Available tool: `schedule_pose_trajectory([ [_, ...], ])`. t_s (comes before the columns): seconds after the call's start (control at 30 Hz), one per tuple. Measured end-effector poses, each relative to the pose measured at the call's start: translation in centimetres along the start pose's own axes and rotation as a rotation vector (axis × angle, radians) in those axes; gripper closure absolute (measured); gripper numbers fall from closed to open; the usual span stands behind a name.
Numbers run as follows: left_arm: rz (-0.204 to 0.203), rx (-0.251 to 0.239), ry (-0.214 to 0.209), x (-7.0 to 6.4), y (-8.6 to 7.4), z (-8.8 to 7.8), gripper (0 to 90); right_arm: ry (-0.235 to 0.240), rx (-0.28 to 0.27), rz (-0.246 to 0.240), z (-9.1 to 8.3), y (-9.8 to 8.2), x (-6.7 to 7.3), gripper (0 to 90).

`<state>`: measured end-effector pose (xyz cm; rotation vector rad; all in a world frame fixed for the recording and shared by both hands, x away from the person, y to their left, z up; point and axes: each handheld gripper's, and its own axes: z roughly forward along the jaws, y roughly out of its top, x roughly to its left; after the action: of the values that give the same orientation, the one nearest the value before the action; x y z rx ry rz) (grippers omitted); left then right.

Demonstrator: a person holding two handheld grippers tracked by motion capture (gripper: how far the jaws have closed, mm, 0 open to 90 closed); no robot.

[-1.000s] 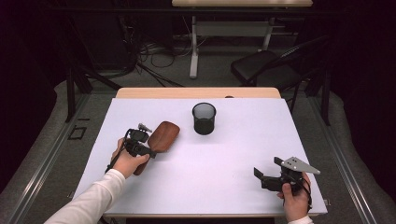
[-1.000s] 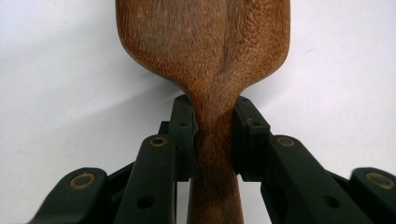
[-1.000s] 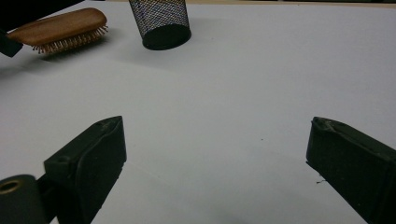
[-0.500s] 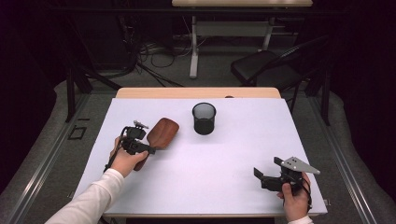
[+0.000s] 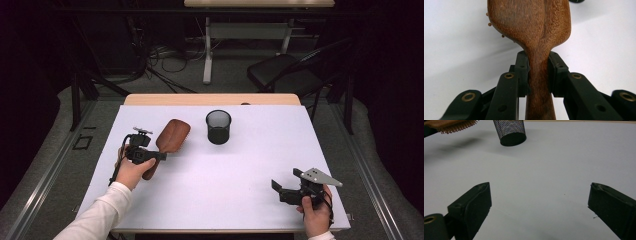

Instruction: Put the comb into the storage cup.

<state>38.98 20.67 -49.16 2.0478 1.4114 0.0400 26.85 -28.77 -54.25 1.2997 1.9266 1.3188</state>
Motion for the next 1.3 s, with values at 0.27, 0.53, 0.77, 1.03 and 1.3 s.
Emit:
schedule_pose_trajectory([
  [0.27,-0.02,-0.088,-0.039,0.1,0.1,-1.1,73.0,0.003,0.007,0.001,0.0,0.0,0.0,4.7],
  [0.53,-0.01,-0.163,-0.065,-0.4,0.2,-1.8,73.0,0.0,0.003,-0.002,0.1,0.0,0.0,4.7],
  [0.77,-0.002,-0.206,-0.077,-0.8,0.6,-2.1,73.0,-0.001,0.005,-0.002,0.1,-0.1,0.0,4.7],
  [1.03,0.023,-0.265,-0.114,-1.5,1.0,-2.4,73.0,0.001,0.014,-0.007,0.2,0.0,0.1,4.7],
  [1.3,0.04,-0.313,-0.152,-2.2,1.5,-2.7,73.0,0.0,0.022,-0.01,0.5,0.0,0.2,4.7],
])
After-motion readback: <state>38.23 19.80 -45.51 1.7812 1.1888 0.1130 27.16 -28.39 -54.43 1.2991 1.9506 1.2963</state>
